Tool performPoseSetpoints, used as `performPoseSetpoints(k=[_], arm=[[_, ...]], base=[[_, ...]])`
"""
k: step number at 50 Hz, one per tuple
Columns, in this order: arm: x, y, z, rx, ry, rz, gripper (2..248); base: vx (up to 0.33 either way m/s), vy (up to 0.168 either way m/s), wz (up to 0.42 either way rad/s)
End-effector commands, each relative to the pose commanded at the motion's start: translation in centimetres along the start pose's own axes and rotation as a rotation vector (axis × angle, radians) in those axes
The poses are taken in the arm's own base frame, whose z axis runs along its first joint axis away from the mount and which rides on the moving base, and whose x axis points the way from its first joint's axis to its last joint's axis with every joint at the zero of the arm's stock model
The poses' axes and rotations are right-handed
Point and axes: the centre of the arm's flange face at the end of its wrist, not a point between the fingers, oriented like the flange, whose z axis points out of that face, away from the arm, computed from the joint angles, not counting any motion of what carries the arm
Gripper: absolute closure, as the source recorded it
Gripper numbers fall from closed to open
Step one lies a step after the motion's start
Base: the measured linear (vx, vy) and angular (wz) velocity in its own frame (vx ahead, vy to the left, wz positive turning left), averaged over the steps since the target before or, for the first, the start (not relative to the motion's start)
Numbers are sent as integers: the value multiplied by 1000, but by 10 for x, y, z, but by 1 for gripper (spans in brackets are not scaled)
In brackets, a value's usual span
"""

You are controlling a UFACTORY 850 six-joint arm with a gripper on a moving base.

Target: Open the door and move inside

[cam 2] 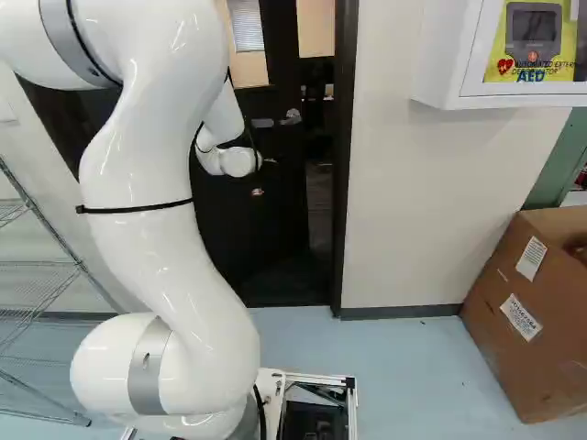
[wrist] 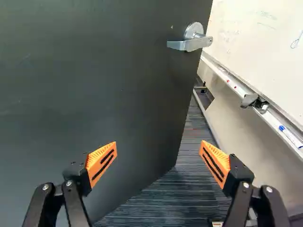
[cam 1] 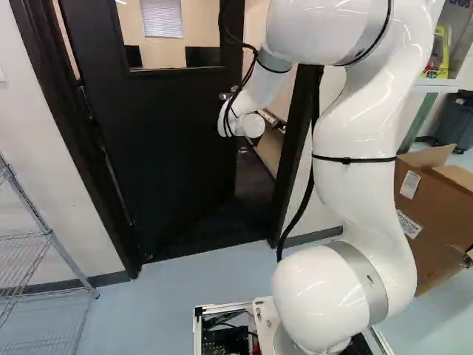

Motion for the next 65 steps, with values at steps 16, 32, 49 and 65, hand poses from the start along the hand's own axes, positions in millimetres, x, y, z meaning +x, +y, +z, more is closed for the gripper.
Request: performPoseSetpoints(k=[16, 32, 49, 65], arm=[[-8, 9, -31, -15, -15, 5, 3], [-17, 18, -63, -22, -23, -2, 3], [-26, 24, -96, -12, -24, -31, 3], [-36, 30, -127, -1, -23, -59, 3]], base=[[0, 0, 0], [0, 0, 0], [0, 0, 0], [0, 0, 0]])
